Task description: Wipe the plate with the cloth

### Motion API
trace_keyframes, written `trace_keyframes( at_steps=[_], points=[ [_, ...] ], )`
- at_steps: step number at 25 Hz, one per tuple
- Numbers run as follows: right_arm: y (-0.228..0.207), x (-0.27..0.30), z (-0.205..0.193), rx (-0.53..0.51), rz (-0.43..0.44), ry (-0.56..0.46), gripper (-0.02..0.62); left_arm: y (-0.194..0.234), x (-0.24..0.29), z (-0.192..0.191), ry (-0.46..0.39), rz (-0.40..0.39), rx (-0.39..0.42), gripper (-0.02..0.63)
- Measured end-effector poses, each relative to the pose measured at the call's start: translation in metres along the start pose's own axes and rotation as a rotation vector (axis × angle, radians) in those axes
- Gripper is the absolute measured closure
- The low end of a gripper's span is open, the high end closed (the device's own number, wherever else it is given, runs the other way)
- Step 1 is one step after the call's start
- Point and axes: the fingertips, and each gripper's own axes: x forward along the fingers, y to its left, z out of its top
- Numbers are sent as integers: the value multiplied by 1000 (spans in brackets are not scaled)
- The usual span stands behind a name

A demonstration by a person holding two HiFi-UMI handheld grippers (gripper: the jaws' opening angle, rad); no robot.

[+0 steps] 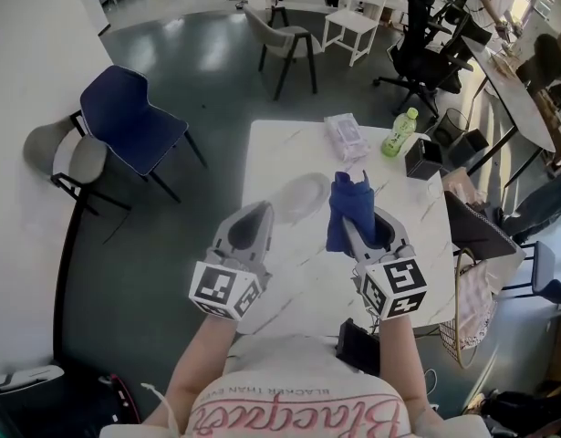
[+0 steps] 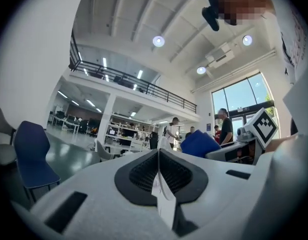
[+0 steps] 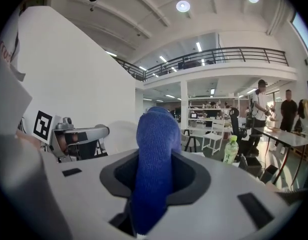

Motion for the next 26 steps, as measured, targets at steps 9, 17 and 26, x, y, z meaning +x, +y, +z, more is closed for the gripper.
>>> trace_keyframes(
  at_steps=[9,17,26],
  points=[
    [6,-7,-6,58,-16,-23,474,14,-7,6,-41,56,-108,595],
    [11,-10,-6,60,2,-28,472,7,-4,7,-44,44,-97,595],
    [13,-12,-3,47,2,-25,472,6,-3,13,-45,40,-83,595]
  ],
)
